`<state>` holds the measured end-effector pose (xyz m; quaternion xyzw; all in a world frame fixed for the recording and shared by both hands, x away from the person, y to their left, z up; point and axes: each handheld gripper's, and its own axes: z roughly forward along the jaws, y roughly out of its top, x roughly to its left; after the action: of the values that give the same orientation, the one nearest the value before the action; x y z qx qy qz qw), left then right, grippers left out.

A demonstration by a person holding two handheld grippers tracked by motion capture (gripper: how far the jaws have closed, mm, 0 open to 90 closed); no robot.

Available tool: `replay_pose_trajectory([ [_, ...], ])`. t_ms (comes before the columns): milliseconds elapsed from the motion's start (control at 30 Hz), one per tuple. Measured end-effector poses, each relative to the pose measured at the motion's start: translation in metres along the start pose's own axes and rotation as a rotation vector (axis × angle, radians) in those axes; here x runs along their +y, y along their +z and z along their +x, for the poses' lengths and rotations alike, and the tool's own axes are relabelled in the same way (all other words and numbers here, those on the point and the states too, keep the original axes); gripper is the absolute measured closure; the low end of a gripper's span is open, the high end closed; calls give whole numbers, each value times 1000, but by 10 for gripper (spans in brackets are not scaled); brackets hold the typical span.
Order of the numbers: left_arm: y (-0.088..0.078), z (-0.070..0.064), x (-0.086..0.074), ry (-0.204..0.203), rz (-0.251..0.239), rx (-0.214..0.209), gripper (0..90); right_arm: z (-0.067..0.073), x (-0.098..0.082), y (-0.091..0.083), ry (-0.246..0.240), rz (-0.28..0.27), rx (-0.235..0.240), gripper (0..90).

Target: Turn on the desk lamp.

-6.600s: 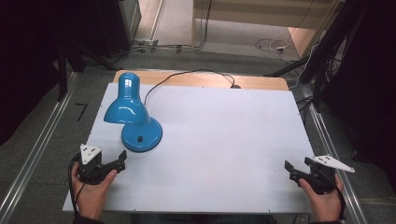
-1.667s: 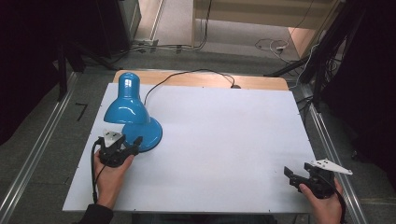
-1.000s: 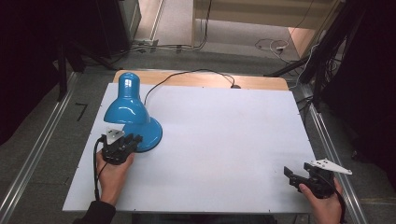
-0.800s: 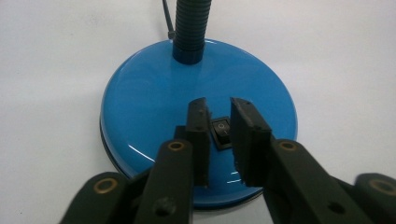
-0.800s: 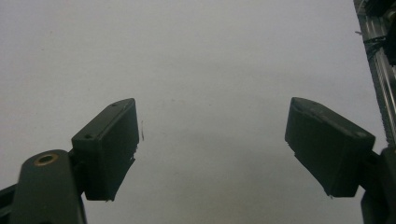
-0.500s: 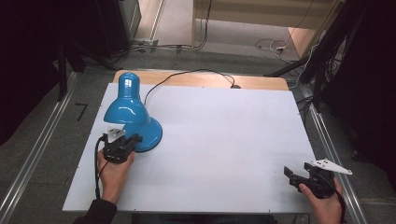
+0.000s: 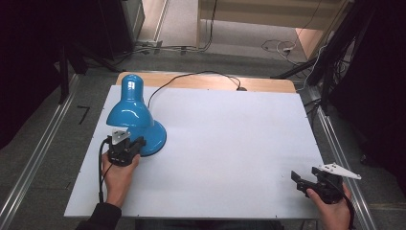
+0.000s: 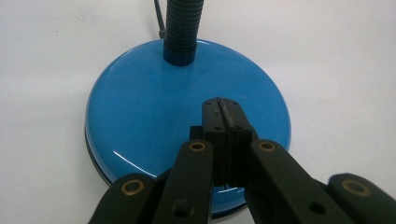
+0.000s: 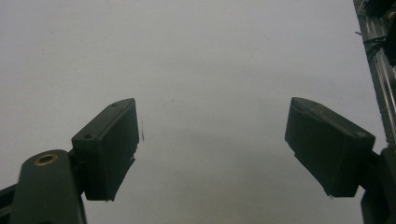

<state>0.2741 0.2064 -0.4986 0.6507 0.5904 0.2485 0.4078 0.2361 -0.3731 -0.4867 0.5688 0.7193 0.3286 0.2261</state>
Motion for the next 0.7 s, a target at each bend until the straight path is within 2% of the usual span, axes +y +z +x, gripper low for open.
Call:
replay_pose_trajectory([
  [700,3,0,-1,3,13,-3,900,0,0,0,0,2,1,162],
])
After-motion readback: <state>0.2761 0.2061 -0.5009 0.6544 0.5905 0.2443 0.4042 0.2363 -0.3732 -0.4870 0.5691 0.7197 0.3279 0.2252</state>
